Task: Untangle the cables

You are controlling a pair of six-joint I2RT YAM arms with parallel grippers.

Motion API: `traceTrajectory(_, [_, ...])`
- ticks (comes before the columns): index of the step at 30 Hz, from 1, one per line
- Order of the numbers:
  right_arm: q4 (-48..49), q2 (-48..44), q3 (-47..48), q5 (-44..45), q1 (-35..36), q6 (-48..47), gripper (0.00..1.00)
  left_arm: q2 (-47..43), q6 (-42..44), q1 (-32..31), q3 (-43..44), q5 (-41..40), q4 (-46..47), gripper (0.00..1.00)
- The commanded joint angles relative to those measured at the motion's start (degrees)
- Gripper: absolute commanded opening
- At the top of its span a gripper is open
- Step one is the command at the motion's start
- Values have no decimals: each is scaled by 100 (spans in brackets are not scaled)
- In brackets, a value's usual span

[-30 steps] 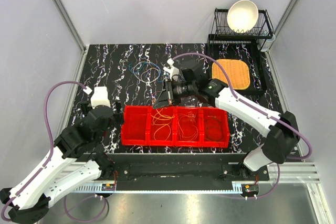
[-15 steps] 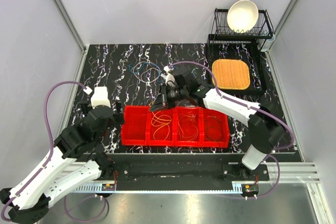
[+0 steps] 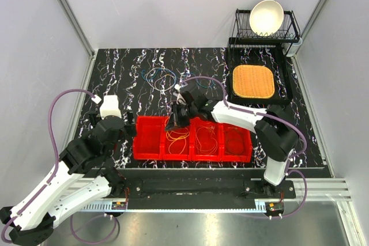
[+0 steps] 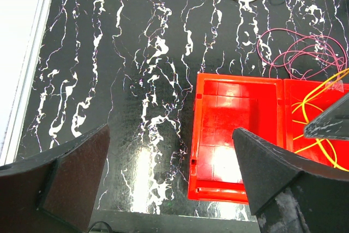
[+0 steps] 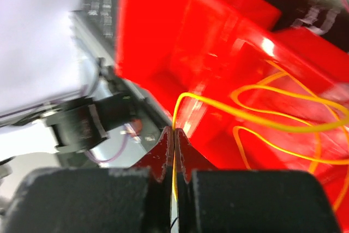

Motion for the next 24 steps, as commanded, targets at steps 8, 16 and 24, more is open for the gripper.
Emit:
traceTrajectory(8, [-975,116,-165,1396,442,-365,0,-9,108,33,-45,89,276,99])
traceTrajectory(16, [-1159,318,88,1361,521,-487,3,8,109,33,-36,89,276,99])
traceTrajectory(24, [-1809,2,774,1326,591,-716,44,17,109,24,-36,89,276,99])
